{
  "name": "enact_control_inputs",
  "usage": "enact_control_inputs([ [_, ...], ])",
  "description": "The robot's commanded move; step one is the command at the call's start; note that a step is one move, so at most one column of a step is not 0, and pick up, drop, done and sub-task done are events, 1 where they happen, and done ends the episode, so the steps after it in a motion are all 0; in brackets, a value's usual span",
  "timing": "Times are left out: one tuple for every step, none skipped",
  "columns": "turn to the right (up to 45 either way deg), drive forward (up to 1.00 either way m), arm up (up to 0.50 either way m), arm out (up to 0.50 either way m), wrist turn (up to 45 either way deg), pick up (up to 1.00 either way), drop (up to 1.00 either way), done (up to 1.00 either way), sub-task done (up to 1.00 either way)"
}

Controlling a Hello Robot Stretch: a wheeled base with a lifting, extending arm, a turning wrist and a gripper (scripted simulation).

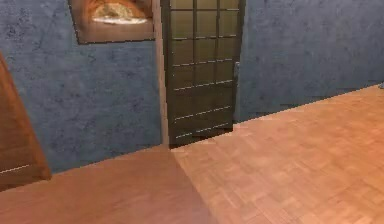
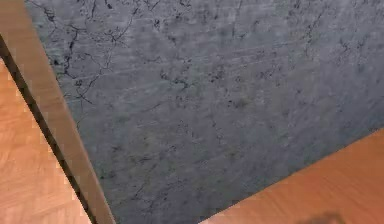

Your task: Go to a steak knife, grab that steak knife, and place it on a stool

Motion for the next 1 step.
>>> enact_control_inputs([
  [0.0,0.75,0.0,0.0,0.0,0.0,0.0,0.0,0.0],
])
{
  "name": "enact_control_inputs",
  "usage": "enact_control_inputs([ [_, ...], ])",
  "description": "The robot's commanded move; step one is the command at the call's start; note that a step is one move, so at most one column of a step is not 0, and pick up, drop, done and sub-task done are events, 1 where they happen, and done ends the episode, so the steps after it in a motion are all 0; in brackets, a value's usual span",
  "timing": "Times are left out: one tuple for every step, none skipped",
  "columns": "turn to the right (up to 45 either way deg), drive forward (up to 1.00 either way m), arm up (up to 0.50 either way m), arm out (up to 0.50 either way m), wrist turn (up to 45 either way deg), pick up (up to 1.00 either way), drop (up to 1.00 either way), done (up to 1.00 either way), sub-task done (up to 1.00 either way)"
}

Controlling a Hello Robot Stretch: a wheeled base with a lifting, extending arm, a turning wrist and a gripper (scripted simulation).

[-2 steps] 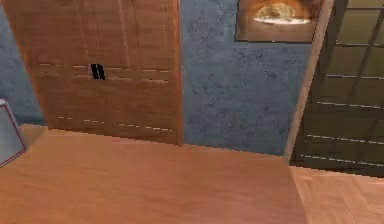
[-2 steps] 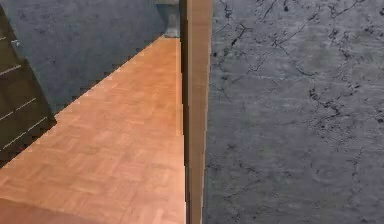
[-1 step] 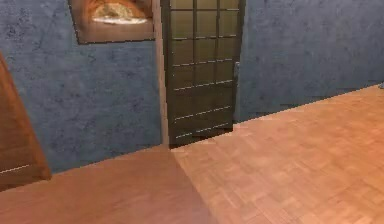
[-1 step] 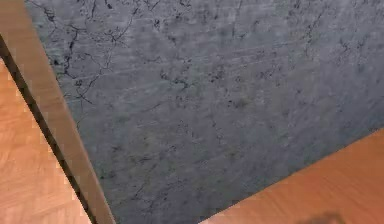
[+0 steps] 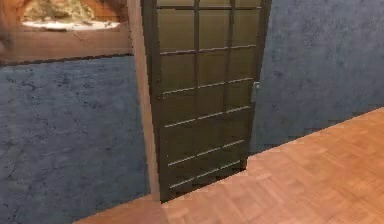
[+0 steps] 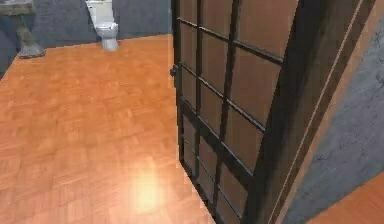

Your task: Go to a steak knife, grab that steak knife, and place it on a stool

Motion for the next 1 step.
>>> enact_control_inputs([
  [45.0,0.0,0.0,0.0,0.0,0.0,0.0,0.0,0.0],
])
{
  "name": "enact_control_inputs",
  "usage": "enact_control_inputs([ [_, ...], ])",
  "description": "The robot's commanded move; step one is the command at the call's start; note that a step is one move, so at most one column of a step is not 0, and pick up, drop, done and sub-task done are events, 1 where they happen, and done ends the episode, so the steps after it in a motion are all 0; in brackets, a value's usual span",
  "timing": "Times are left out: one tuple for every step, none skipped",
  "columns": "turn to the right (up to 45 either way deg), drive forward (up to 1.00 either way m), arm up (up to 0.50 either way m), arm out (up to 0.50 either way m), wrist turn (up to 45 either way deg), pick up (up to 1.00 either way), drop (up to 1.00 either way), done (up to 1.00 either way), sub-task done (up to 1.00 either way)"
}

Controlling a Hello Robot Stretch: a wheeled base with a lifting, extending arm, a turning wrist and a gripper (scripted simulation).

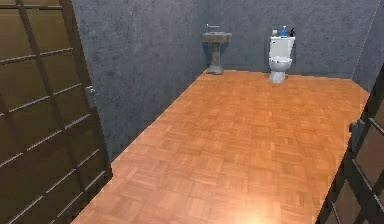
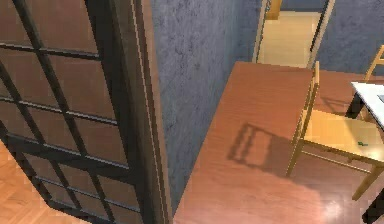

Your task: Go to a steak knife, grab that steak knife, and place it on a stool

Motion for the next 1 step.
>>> enact_control_inputs([
  [6.0,0.0,0.0,0.0,0.0,0.0,0.0,0.0,0.0],
])
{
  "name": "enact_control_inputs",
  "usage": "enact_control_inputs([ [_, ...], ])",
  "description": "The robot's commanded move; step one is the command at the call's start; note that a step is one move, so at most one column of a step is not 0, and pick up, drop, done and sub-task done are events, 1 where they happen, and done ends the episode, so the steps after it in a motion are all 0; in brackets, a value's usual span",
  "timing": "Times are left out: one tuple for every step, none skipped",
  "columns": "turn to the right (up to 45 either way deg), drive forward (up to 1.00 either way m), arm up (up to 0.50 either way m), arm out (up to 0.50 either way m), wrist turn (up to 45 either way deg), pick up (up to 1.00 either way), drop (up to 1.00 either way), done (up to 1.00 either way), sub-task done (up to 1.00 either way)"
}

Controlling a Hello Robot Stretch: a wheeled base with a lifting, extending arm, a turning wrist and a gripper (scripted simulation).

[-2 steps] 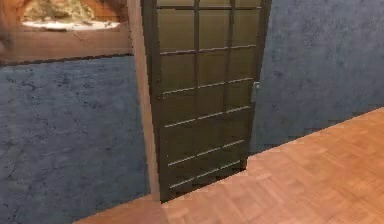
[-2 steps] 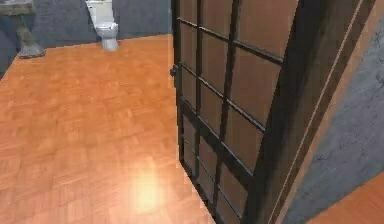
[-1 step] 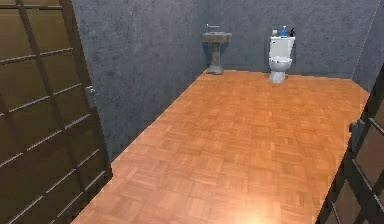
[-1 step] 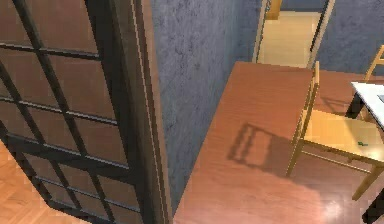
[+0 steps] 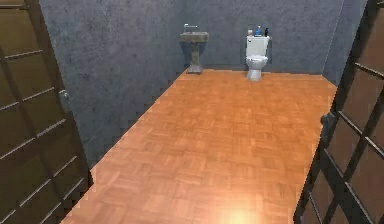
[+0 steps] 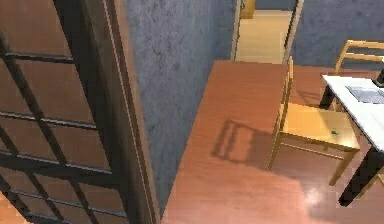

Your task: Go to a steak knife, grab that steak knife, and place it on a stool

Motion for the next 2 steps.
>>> enact_control_inputs([
  [0.0,0.85,0.0,0.0,0.0,0.0,0.0,0.0,0.0],
  [12.0,0.0,0.0,0.0,0.0,0.0,0.0,0.0,0.0],
])
